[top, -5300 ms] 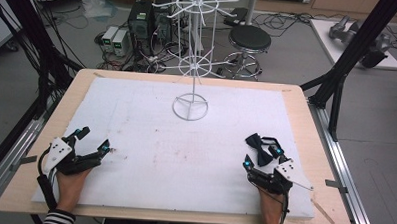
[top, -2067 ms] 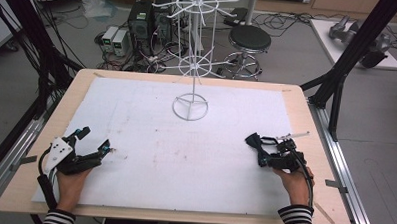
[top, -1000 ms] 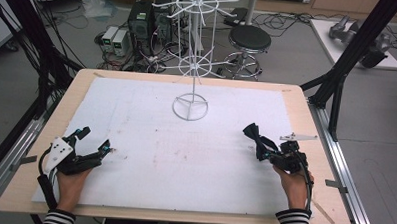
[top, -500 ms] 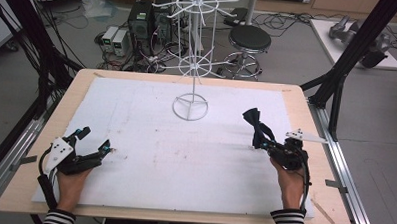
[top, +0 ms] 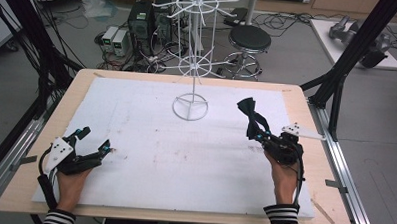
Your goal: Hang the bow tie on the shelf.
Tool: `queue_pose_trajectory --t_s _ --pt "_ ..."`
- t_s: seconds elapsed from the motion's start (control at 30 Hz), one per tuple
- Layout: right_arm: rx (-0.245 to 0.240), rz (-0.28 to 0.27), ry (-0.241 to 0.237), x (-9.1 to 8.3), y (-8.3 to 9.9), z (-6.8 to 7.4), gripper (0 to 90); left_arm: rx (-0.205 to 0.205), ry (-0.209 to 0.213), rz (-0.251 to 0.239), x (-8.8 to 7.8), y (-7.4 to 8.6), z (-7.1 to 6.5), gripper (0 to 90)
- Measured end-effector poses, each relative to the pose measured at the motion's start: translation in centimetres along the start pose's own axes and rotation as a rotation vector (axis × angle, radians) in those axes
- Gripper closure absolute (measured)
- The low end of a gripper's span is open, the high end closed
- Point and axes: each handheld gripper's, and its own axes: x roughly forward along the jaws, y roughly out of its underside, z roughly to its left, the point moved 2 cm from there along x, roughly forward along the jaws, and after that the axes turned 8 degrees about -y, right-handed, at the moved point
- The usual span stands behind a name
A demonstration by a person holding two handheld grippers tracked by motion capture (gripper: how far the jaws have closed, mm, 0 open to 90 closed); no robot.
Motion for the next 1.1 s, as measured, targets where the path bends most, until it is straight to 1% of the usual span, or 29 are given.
queue_pose_trajectory --t_s 0.13,0.23,0.27,0.5,0.6,0.73,0.97,1.0,1.1 --pt "-0.018 -0.014 0.001 0.2 -0.5 0.4 85.4 -0.001 0.001 0.001 0.0 0.0 0.0 16.0" --pt "-0.017 -0.020 -0.003 0.3 -0.7 0.6 85.4 -0.001 0.001 0.001 0.0 0.0 0.0 16.1" --pt "-0.026 -0.024 -0.002 0.4 -0.9 0.7 85.5 -0.001 0.001 0.001 0.0 0.0 0.0 16.0" --pt "-0.038 -0.036 -0.004 0.7 -1.5 1.1 85.4 -0.001 0.001 0.002 0.0 0.0 0.0 16.0" --pt "-0.041 -0.051 -0.006 0.8 -1.9 1.5 85.4 -0.002 0.001 0.001 0.0 0.0 0.0 16.0" --pt "-0.070 -0.075 -0.008 1.0 -2.7 2.1 85.4 -0.001 0.001 0.003 0.0 0.0 0.0 16.0" --pt "-0.093 -0.085 -0.022 1.5 -3.6 2.8 85.4 0.000 0.001 0.004 0.0 0.0 0.0 16.0" --pt "-0.099 -0.099 -0.022 1.6 -3.9 3.1 85.4 0.000 0.001 0.003 0.0 0.0 0.0 16.0" --pt "-0.106 -0.103 -0.024 1.8 -4.1 3.3 85.4 0.001 0.001 0.003 0.0 0.0 0.0 16.0"
